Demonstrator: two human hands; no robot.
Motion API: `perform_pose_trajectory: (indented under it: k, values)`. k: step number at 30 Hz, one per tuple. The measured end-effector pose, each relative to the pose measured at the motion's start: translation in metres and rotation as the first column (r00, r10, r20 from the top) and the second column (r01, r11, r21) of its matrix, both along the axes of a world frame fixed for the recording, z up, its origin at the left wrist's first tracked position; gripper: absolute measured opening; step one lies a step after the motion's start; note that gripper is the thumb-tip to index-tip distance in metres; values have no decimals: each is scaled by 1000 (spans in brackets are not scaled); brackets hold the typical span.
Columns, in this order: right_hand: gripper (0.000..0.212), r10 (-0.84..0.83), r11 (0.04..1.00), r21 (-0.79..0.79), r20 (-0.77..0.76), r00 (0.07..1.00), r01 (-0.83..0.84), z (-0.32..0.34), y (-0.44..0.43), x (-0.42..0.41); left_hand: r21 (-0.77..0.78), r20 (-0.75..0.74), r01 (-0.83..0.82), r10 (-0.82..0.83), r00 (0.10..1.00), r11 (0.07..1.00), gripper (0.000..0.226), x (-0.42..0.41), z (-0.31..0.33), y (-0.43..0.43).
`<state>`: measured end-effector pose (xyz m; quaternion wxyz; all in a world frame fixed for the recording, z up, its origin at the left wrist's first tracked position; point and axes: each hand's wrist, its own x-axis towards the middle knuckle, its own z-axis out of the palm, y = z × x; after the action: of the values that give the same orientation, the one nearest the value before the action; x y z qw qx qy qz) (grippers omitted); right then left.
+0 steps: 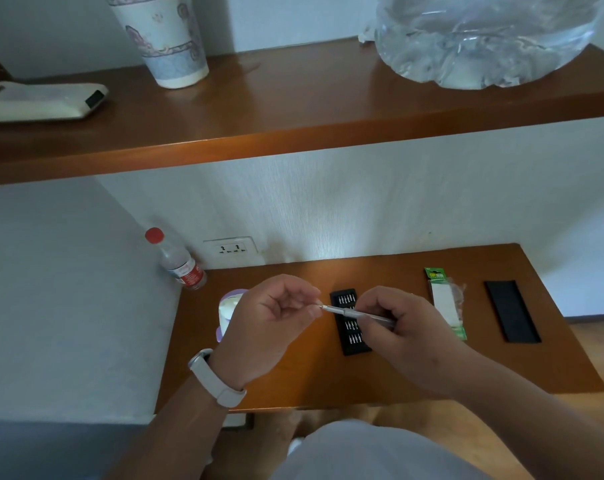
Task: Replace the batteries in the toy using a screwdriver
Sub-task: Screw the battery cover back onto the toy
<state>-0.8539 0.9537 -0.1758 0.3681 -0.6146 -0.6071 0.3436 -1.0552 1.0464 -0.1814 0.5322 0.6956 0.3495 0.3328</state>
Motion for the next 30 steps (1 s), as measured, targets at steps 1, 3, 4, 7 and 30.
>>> perform_pose_trajectory:
  k: [1, 3, 4, 7, 30]
  values:
    - [11, 1, 1000, 2, 8, 1000, -1, 0, 0, -2, -9, 5, 14, -14, 1000, 1000, 24, -1, -1, 0]
    - [9, 7, 1000, -3, 22, 1000, -7, -2, 0, -5, -16, 11, 27, -27, 1000, 1000, 26, -5, -1, 0]
    - [9, 12, 1000, -6, 20, 1000, -12, -3, 1, -7, -16, 10, 24, -24, 1000, 1000, 28, -6, -1, 0]
    - [10, 9, 1000, -18, -13, 1000, -9, -9, 2, -14, -5, 17, -1, 1, 1000, 1000, 35, -9, -2, 0]
    - [21, -87, 984, -177, -339, 937, 28, -39, 36, -97, 33, -419, -530, 494, 762, 847, 12, -115, -105, 51]
